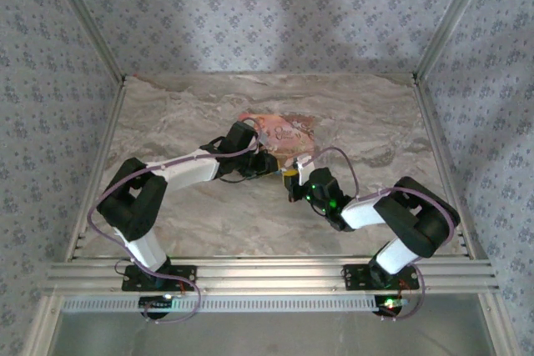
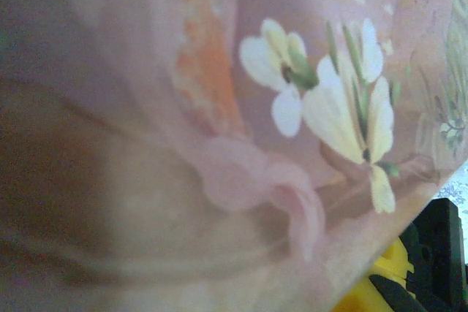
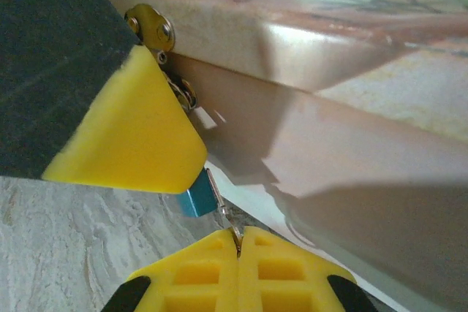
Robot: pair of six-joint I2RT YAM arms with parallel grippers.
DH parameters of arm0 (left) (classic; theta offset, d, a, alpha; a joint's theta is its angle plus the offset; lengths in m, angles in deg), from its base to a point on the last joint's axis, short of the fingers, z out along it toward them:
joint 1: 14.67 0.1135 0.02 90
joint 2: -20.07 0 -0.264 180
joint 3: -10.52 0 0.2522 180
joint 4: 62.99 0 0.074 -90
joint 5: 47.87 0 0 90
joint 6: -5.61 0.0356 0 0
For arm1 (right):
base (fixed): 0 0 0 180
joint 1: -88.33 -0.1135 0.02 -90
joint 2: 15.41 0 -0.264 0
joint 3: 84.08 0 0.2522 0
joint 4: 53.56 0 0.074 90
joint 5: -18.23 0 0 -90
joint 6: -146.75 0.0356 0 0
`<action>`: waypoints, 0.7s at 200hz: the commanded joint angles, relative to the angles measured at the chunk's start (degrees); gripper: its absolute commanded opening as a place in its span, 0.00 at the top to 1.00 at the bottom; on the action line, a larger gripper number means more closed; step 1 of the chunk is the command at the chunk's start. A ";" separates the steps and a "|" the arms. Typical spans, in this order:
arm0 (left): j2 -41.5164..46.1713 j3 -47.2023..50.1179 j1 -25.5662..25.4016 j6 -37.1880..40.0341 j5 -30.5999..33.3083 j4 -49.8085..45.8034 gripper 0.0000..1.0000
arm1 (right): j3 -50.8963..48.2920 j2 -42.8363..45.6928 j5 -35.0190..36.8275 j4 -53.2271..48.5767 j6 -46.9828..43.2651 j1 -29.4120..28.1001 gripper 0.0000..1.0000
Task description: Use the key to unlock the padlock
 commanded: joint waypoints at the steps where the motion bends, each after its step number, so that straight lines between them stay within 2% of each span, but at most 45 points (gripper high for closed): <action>1: 2.30 -0.54 -0.23 -0.97 -2.35 3.57 0.81 | 0.34 -1.31 -0.80 2.90 0.58 0.01 1.00; 140: 3.19 -0.54 -0.09 -3.22 -1.44 3.84 0.82 | -4.31 0.31 1.31 3.82 0.57 -0.61 1.00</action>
